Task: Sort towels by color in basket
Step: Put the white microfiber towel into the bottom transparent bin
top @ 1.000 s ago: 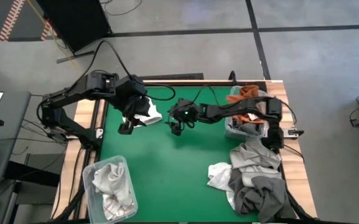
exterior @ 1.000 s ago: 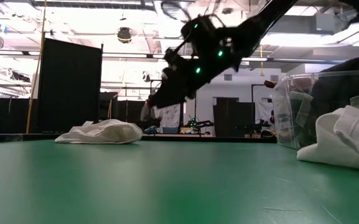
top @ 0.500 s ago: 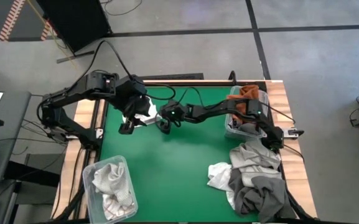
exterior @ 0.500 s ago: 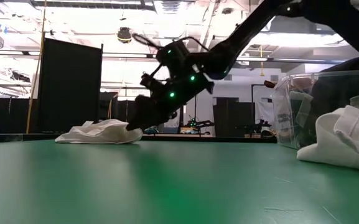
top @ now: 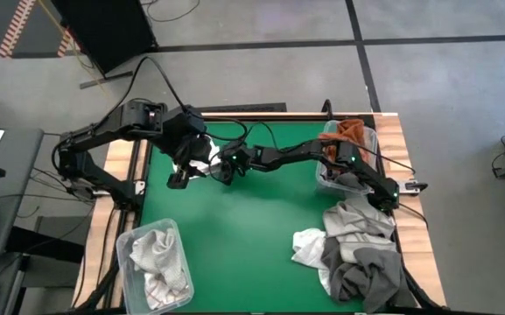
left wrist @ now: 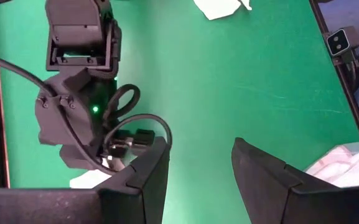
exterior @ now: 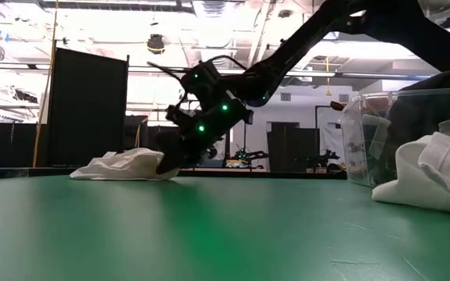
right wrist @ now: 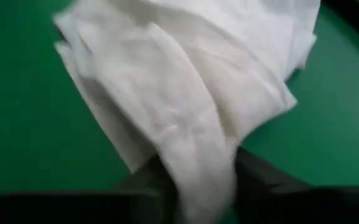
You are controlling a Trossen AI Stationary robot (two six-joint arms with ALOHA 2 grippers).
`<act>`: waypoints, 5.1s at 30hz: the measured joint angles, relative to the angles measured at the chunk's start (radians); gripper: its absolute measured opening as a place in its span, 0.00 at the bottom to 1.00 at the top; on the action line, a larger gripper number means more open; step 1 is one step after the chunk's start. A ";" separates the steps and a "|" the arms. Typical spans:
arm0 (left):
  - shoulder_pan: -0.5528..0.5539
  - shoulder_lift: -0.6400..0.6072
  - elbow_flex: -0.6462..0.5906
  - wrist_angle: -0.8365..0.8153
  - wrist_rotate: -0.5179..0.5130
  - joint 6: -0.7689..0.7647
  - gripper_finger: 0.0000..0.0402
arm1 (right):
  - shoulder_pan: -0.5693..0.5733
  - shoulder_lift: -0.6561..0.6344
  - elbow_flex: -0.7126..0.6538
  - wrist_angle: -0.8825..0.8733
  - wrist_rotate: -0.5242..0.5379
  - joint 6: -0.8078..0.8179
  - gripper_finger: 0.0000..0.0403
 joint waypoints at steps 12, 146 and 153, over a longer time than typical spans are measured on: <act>0.000 0.000 0.000 -0.025 -0.003 -0.016 0.42 | 0.064 -0.111 0.001 -0.468 0.006 -0.012 0.06; -0.146 0.465 -0.835 1.513 -0.070 0.081 0.93 | 0.711 -0.462 -0.006 -1.211 0.421 0.508 0.90; -0.131 0.609 -0.741 1.468 0.014 0.080 0.65 | 0.726 -0.462 -0.006 -1.224 0.421 0.543 0.90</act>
